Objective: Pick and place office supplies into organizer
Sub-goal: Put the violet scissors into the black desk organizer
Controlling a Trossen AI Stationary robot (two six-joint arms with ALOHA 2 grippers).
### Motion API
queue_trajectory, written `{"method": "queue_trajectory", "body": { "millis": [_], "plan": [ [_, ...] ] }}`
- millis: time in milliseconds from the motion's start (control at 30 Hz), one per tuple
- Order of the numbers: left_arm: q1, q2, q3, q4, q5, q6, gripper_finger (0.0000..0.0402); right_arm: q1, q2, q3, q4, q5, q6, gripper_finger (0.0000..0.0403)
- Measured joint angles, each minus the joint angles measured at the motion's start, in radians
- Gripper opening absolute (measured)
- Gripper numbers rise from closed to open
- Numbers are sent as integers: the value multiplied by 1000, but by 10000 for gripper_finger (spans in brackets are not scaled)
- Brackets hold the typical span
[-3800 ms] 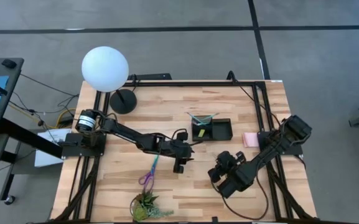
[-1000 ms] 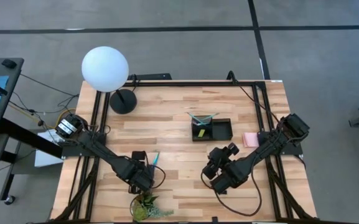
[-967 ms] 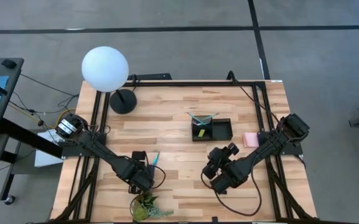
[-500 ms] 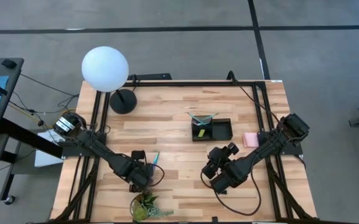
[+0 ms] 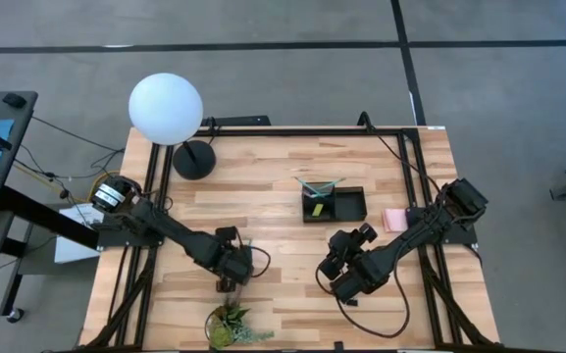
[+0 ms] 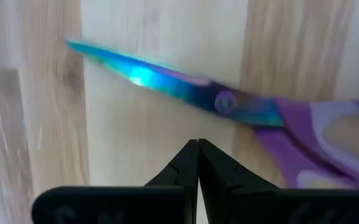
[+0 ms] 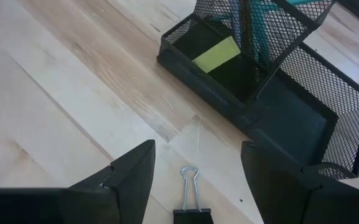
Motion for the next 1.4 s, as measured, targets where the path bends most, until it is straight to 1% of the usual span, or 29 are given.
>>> {"method": "queue_trajectory", "body": {
  "millis": [100,200,333,400,500,567,667,767,800,1000,1100,1233,1300,1400],
  "plan": [
    [-4,0,26,-110,43,9,3,6,0,0,-1,-1,2,234],
    [-5,-1,72,-184,94,33,12,10,0,0,0,-2,3,234],
    [-5,-2,155,-238,182,81,37,10,0,0,2,-2,3,234],
    [-12,-2,192,-271,206,88,54,10,0,0,2,-2,3,234],
    [-30,-4,218,-270,184,76,83,11,0,0,2,-5,3,234],
    [-41,-1,195,-247,177,67,102,13,0,0,-4,-19,3,234],
    [-69,8,145,-183,133,35,128,22,0,0,-4,-25,3,234],
    [-109,8,119,-117,69,-3,143,34,0,0,-2,-27,4,234],
    [-118,6,119,-110,65,-4,147,37,0,0,-3,-27,4,234],
    [-127,5,116,-35,36,-7,150,45,0,0,-10,-27,11,234],
    [-127,5,114,-43,34,-10,150,42,0,0,-9,-27,11,234],
    [-129,5,67,-34,36,-14,148,42,0,0,2,-28,14,234],
    [-134,5,35,-3,30,-18,145,46,0,0,2,-28,19,234],
    [-140,4,19,26,22,-19,141,50,0,0,-2,-28,20,234]
  ]
}}
